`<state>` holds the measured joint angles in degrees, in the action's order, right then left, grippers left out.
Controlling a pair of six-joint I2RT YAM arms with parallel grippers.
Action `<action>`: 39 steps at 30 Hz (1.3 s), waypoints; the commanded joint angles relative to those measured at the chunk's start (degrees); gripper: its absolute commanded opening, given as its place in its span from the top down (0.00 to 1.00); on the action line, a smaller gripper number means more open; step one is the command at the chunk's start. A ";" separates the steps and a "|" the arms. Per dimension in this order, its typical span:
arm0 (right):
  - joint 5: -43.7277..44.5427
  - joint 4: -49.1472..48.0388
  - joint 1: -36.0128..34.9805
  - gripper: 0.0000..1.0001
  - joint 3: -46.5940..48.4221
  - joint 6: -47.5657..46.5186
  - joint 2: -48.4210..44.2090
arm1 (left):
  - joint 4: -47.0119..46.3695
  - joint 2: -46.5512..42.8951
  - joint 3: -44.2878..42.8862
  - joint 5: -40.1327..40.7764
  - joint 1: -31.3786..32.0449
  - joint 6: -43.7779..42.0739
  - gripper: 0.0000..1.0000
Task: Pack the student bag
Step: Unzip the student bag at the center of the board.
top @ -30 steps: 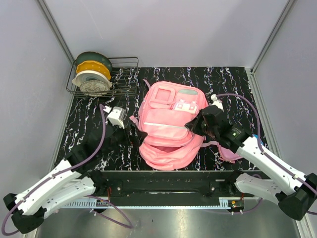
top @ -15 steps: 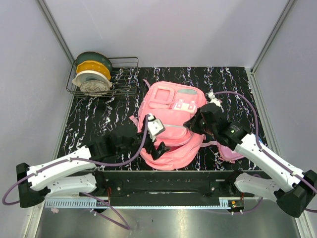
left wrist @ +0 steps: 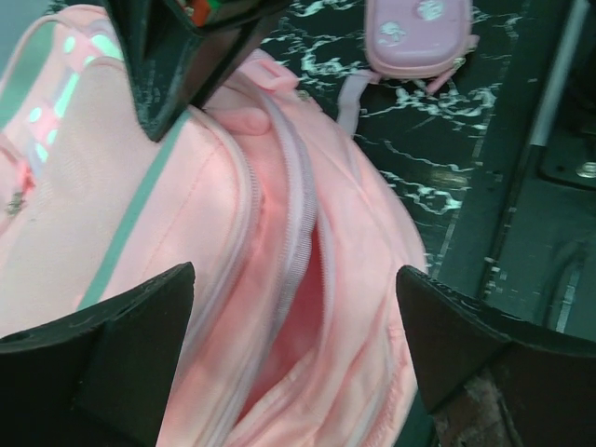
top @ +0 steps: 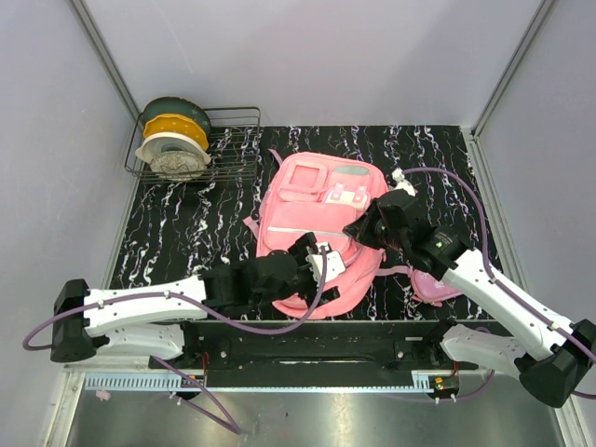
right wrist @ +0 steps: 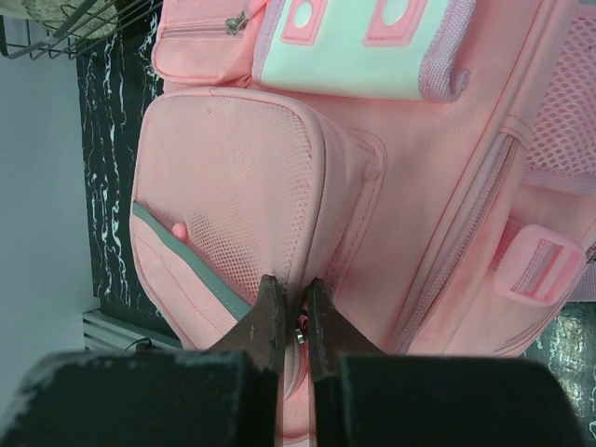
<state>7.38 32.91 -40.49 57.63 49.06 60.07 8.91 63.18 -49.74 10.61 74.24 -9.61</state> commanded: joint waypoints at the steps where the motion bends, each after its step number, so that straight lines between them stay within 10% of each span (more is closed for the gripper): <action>1: -2.90 -8.03 0.06 1.00 4.69 -0.02 -1.98 | -4.78 2.47 -2.73 11.79 1.43 -3.22 0.09; 9: -3.42 -7.95 0.06 1.00 4.95 0.34 -3.12 | -7.85 7.31 -3.44 21.90 2.23 -3.14 0.42; 16: -2.98 -7.68 0.15 1.00 3.90 0.51 -4.09 | -10.58 6.70 -4.14 24.81 2.31 -3.75 1.00; 20: -1.32 -6.98 0.06 0.78 2.59 0.25 -5.05 | -9.09 7.31 -6.85 26.04 1.71 -2.88 1.00; 26: 7.46 0.64 0.15 0.01 3.19 -0.02 -11.37 | -3.11 8.54 -9.94 24.90 -2.94 3.97 1.00; 33: 34.87 26.99 0.24 0.00 5.04 14.72 -18.32 | -1.09 7.75 -13.80 22.97 -5.77 7.06 1.00; 39: 41.49 41.71 0.85 0.00 2.77 25.64 -21.93 | -0.56 6.43 -14.51 19.45 -6.56 8.11 1.00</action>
<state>38.59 62.28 -40.05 61.12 65.78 39.13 11.97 72.31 -61.06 28.58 68.71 -4.03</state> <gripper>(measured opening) 0.994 0.073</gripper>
